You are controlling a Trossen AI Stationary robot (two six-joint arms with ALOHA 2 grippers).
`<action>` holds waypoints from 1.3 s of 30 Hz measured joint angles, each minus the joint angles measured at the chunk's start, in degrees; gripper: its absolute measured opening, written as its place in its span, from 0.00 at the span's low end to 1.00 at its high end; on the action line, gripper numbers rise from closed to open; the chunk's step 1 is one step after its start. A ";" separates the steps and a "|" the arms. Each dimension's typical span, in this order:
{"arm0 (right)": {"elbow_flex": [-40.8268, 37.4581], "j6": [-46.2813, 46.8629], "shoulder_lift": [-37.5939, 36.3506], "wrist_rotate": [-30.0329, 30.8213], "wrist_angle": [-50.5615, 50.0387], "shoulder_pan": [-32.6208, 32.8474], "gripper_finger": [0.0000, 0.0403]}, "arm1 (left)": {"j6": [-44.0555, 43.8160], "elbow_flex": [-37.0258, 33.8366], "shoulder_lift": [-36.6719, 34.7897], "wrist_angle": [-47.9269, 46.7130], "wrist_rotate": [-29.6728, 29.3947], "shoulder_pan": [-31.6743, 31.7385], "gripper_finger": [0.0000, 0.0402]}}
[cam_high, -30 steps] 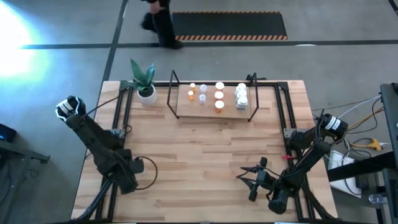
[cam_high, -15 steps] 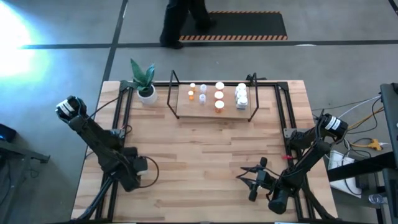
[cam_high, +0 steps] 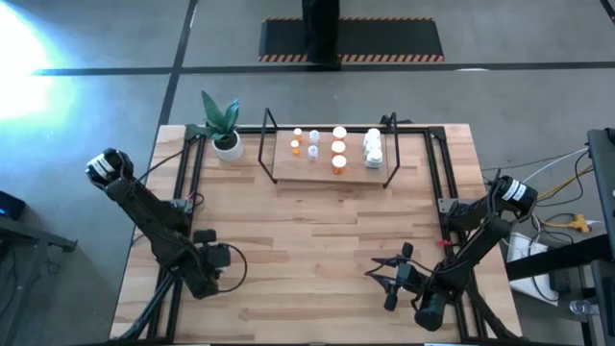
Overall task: Pick and place medicine bottles onto shelf by color
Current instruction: Put the transparent medicine bottle on the shelf aligned with the other transparent medicine bottles
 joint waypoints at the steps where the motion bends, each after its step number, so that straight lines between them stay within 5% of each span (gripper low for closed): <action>1: 0.00 0.00 0.00 0.02 0.00 -0.02 0.45 | 0.02 0.66 0.00 0.00 -0.02 0.35 0.31; 7: 0.00 -0.64 0.00 1.75 0.02 -0.18 0.45 | 4.16 5.71 0.56 2.11 -1.58 9.29 0.31; 13: 0.00 -0.72 0.02 1.79 0.00 -0.78 0.45 | 27.74 13.07 6.76 14.33 4.78 26.79 0.32; 21: 0.00 -0.94 0.02 1.46 0.24 -0.87 0.45 | 51.62 37.28 23.87 8.82 9.33 47.46 0.32; 29: 0.00 -0.89 0.02 1.33 0.92 -0.87 0.45 | 55.92 52.02 35.19 5.29 8.82 62.04 0.32; 39: 0.00 -1.57 0.04 1.33 0.90 -0.87 0.45 | 52.41 50.54 37.18 5.93 7.76 70.73 0.32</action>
